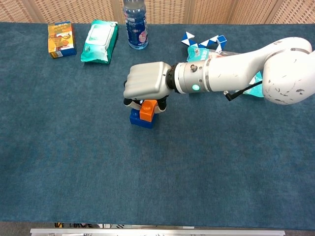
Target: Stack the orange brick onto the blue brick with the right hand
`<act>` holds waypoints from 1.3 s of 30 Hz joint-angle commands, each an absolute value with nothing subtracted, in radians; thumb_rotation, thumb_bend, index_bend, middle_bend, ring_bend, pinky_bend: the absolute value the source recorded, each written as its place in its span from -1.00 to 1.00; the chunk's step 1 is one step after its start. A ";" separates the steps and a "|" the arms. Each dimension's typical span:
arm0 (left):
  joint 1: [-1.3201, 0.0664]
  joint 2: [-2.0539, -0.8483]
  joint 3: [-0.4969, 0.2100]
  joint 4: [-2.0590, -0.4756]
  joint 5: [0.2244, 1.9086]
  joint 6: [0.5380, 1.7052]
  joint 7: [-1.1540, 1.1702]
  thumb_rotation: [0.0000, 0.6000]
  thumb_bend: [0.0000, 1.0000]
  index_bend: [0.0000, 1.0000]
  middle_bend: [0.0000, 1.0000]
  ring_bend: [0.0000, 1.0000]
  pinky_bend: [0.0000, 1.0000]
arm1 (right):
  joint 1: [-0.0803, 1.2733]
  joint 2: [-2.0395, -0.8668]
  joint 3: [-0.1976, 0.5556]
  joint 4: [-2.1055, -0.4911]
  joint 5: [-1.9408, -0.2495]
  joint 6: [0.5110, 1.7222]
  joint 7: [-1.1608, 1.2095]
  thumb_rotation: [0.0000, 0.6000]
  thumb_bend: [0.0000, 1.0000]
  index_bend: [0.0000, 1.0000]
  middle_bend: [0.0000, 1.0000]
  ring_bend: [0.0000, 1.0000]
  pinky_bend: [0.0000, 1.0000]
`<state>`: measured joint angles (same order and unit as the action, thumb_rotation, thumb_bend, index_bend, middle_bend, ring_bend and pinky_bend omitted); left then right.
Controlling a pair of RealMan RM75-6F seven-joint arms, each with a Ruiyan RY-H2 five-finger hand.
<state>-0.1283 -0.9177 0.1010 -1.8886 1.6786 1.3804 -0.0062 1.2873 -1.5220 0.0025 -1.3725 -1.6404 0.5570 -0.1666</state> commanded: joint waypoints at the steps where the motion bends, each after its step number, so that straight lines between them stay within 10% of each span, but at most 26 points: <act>1: -0.129 -0.918 0.101 -1.888 1.680 1.380 -0.006 1.00 -0.45 -0.79 -0.83 -0.79 -0.58 | 1.289 -1.523 0.001 -1.374 -1.640 0.553 -0.171 1.00 -0.49 0.20 -0.11 -0.38 -0.27; 25: -0.130 -0.909 0.106 -1.895 1.685 1.373 -0.014 1.00 -0.45 -0.79 -0.83 -0.79 -0.58 | 1.274 -1.518 0.015 -1.385 -1.601 0.553 -0.214 1.00 -0.49 -0.28 -0.15 -0.38 -0.27; 39: -0.129 -0.908 0.108 -1.898 1.686 1.371 -0.011 1.00 -0.45 -0.79 -0.83 -0.79 -0.58 | 1.261 -1.516 0.011 -1.390 -1.608 0.575 -0.209 1.00 -0.49 -0.19 -0.15 -0.38 -0.27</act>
<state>-0.1292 -0.9075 0.1082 -1.8976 1.6861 1.3710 -0.0107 1.2614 -1.5158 0.0113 -1.3901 -1.6080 0.5748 -0.2087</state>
